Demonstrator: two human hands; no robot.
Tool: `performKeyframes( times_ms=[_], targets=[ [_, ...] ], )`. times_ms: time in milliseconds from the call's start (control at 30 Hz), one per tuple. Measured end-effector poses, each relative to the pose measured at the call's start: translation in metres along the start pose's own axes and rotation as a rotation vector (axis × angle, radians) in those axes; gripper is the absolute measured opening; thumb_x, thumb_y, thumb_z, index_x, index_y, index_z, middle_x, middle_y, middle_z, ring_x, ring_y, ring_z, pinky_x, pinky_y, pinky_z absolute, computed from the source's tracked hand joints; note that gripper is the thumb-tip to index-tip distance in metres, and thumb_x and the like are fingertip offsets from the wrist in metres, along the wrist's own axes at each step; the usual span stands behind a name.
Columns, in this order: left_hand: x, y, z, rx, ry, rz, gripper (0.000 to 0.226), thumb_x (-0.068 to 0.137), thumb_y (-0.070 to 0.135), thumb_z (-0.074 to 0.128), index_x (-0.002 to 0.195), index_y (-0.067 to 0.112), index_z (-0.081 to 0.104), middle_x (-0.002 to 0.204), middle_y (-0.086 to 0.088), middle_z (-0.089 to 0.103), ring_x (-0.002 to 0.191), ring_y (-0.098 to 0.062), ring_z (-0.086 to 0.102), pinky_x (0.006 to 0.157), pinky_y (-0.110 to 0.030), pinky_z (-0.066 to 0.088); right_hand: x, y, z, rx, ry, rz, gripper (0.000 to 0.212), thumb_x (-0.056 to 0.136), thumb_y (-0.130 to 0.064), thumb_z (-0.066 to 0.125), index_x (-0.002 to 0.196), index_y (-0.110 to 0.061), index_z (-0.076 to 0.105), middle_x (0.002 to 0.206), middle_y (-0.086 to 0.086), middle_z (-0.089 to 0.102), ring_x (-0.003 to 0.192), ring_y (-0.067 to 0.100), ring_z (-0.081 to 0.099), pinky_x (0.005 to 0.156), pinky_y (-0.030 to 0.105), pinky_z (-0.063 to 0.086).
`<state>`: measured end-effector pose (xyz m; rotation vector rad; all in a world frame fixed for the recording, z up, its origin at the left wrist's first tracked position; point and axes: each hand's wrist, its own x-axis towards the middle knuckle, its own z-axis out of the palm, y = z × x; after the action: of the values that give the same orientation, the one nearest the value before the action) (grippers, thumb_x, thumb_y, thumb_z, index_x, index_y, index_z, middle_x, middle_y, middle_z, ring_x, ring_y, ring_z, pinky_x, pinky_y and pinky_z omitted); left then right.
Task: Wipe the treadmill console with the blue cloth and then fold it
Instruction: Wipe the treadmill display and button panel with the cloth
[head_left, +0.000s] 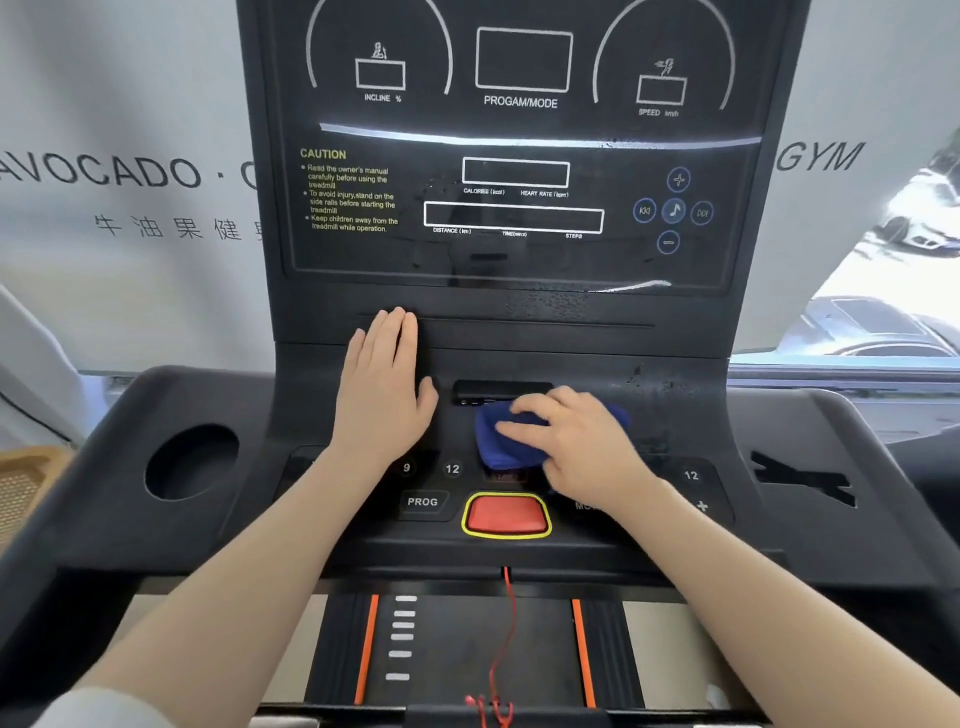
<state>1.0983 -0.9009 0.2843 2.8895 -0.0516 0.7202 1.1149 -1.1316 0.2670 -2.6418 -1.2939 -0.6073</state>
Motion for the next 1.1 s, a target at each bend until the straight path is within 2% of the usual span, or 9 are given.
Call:
performKeyframes(
  times_ms=[167,300,433,533,633,733,833,1033,1100],
  targets=[
    [0.001,-0.006,-0.003,-0.023,0.013,0.026,0.061,0.078,0.011,0.062,0.134,-0.003,0.042,0.135,-0.020,0.048,0.128,-0.036,0.043,0.104,-0.048,0.033,-0.023,0.022,-0.005,-0.003,0.143,0.196,0.047,0.059,-0.002,0.044,0.092,-0.014,0.074,0.095,0.009,0.065,0.072,0.032,0.056,0.059,0.039,0.050],
    [0.008,-0.016,-0.013,-0.132,-0.006,0.032,0.052,0.081,0.016,0.047,0.130,-0.002,0.049,0.131,-0.017,0.053,0.116,-0.034,0.054,0.093,-0.044,0.044,0.029,0.007,-0.017,0.240,0.403,0.258,0.052,0.064,0.008,0.049,0.109,-0.010,0.069,0.112,0.006,0.056,0.092,0.021,0.044,0.083,0.034,0.042],
    [0.020,-0.040,-0.033,-0.195,0.053,0.066,0.051,0.085,0.009,0.047,0.135,-0.001,0.043,0.141,-0.015,0.044,0.118,-0.033,0.052,0.099,-0.036,0.038,0.099,0.000,-0.024,0.108,0.513,0.246,0.060,0.067,0.008,0.045,0.122,-0.010,0.061,0.128,0.006,0.047,0.103,0.027,0.040,0.088,0.039,0.040],
    [0.033,-0.061,-0.044,-0.112,0.062,0.054,0.062,0.088,0.011,0.053,0.144,0.004,0.027,0.153,-0.013,0.022,0.140,-0.029,0.024,0.110,-0.030,0.015,0.136,-0.001,-0.018,-0.038,0.437,0.282,0.061,0.062,-0.001,0.048,0.122,-0.007,0.061,0.130,0.017,0.053,0.105,0.032,0.040,0.087,0.046,0.046],
    [0.047,-0.082,-0.050,-0.049,0.046,-0.034,0.078,0.089,0.029,0.055,0.148,0.009,0.007,0.156,-0.013,-0.003,0.144,-0.029,0.002,0.115,-0.034,0.007,0.150,-0.018,0.002,-0.156,0.269,0.144,0.058,0.072,-0.014,0.048,0.129,-0.006,0.054,0.139,0.018,0.046,0.121,0.041,0.039,0.105,0.047,0.031],
    [0.061,-0.098,-0.056,-0.045,0.034,-0.086,0.103,0.081,0.043,0.065,0.147,0.008,-0.006,0.155,-0.014,-0.012,0.144,-0.027,-0.007,0.115,-0.034,0.002,0.159,-0.029,0.010,-0.253,0.080,-0.102,0.061,0.078,-0.027,0.037,0.135,-0.010,0.050,0.145,0.012,0.042,0.133,0.037,0.031,0.110,0.042,0.016],
    [0.072,-0.110,-0.058,-0.098,-0.009,-0.099,0.122,0.069,0.049,0.074,0.146,0.005,-0.011,0.155,-0.014,-0.014,0.144,-0.025,-0.009,0.115,-0.032,0.000,0.176,-0.012,-0.002,-0.309,0.089,-0.202,0.060,0.076,-0.021,0.034,0.132,-0.015,0.054,0.142,0.009,0.046,0.129,0.038,0.042,0.109,0.043,0.016],
    [0.078,-0.119,-0.055,-0.135,0.024,-0.059,0.128,0.063,0.054,0.076,0.146,0.004,-0.007,0.156,-0.014,-0.009,0.145,-0.024,-0.002,0.116,-0.031,0.006,0.220,-0.005,-0.025,-0.213,0.467,0.288,0.056,0.077,-0.008,0.037,0.129,-0.014,0.056,0.142,0.011,0.046,0.130,0.044,0.034,0.107,0.053,0.024],
    [0.078,-0.119,-0.055,-0.133,0.023,-0.051,0.127,0.064,0.054,0.076,0.146,0.003,-0.006,0.156,-0.015,-0.008,0.144,-0.025,-0.003,0.116,-0.033,0.007,0.228,-0.022,-0.011,-0.185,0.519,0.306,0.053,0.077,-0.005,0.038,0.126,-0.009,0.058,0.139,0.014,0.049,0.127,0.044,0.037,0.104,0.050,0.027]
  ],
)
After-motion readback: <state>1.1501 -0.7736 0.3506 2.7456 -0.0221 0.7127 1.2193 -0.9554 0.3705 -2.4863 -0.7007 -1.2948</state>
